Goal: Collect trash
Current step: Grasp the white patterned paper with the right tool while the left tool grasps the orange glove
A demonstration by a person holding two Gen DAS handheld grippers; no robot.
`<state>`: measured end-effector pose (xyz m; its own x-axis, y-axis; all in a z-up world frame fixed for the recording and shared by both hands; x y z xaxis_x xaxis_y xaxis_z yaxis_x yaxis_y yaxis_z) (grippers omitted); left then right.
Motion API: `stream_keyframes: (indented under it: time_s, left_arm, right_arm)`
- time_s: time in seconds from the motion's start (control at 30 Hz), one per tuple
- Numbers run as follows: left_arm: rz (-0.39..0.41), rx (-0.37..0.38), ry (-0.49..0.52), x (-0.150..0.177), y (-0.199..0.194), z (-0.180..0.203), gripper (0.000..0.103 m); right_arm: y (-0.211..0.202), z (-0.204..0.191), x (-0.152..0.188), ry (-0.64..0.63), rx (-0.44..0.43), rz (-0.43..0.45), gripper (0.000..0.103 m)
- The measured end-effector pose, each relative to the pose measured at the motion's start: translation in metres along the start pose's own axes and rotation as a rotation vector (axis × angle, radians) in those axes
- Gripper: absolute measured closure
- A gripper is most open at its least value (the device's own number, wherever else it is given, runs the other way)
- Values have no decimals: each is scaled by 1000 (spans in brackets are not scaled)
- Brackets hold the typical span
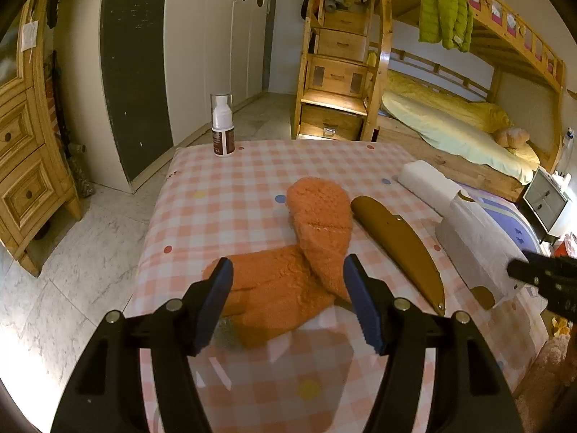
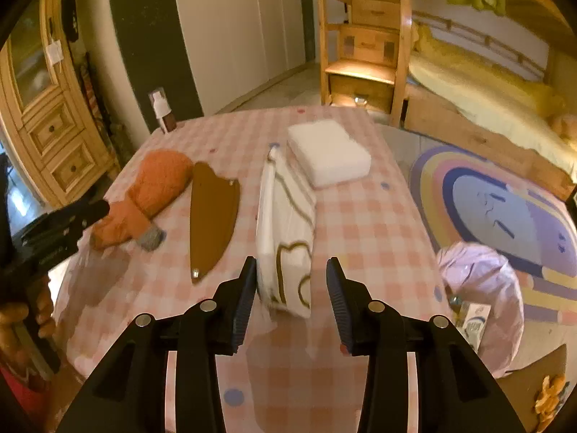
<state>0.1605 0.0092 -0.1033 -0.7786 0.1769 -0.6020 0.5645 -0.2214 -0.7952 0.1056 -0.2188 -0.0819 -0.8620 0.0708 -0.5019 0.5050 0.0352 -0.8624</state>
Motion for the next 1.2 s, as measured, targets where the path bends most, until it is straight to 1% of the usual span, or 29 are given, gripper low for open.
stream_keyframes:
  time_s: [0.1, 0.13, 0.17, 0.2, 0.23, 0.27, 0.37, 0.4, 0.43, 0.5, 0.53, 0.6, 0.67, 0.8, 0.9, 1.03, 1.07, 1.13, 1.17, 1.2]
  left_arm:
    - [-1, 2, -2, 0, 0, 0, 41]
    - [-1, 1, -2, 0, 0, 0, 41]
    - [-2, 2, -4, 0, 0, 0, 41]
    - [-1, 2, -3, 0, 0, 0, 41]
    - [-1, 1, -3, 1, 0, 0, 41]
    - [-2, 1, -3, 1, 0, 0, 41]
    - [-9, -6, -2, 1, 1, 1, 39]
    - [-12, -9, -1, 1, 2, 2, 38]
    - [-14, -11, 2, 2, 3, 4, 38]
    - [-17, -11, 11, 2, 6, 6, 38]
    - [-21, -9, 18, 2, 8, 9, 38]
    - [-32, -6, 32, 0, 14, 14, 38]
    - [-62, -1, 36, -4, 23, 19, 38]
    - [-115, 34, 12, -10, 36, 22, 38]
    - [-173, 13, 6, -11, 49, 23, 38]
    - [-191, -28, 50, -10, 52, 28, 38]
    - [-195, -31, 56, -10, 52, 28, 40]
    - [-202, -48, 58, -10, 51, 24, 53]
    - [-206, -55, 56, -10, 49, 21, 57]
    - [-208, -61, 56, -12, 51, 19, 65]
  right_arm:
    - [12, -8, -4, -34, 20, -27, 65]
    - [16, -12, -2, -48, 20, -37, 70]
    - [18, -15, -1, -60, 26, -43, 72]
    - [20, -18, 1, -76, 36, -48, 78]
    - [21, -21, 3, -95, 43, -52, 92]
    - [20, -22, 4, -101, 44, -49, 99]
    - [3, -15, 3, -90, 26, 19, 101]
    - [-5, -9, 2, -73, 16, 54, 101]
    - [-12, 0, 1, -51, -12, 87, 101]
    - [-17, 16, 0, -15, -52, 122, 101]
    - [-17, 21, 0, 2, -54, 130, 101]
    - [-13, 34, 4, 48, -55, 140, 101]
    - [-8, 40, 7, 78, -65, 137, 101]
    - [-4, 42, 5, 88, -83, 132, 101]
    - [-3, 42, 5, 93, -95, 127, 101]
    - [-1, 46, 5, 107, -116, 122, 101]
    - [-1, 47, 5, 110, -120, 122, 101]
    - [0, 48, 6, 112, -128, 123, 101]
    - [-1, 48, 6, 111, -134, 126, 101]
    - [-2, 47, 6, 108, -138, 130, 101]
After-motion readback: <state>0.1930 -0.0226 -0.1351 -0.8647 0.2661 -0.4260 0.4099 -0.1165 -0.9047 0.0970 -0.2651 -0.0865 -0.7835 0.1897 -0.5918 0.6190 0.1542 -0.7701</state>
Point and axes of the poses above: each gripper's, at about its wrist camera, not at the fingertips, and y roughly the way its jaws point, z to its right, x to its underside, the point moved 1 cm from there along y, roughly the way its jaws point, and after that the axes turned 12 degrees about -z, right-handed, at the moved point
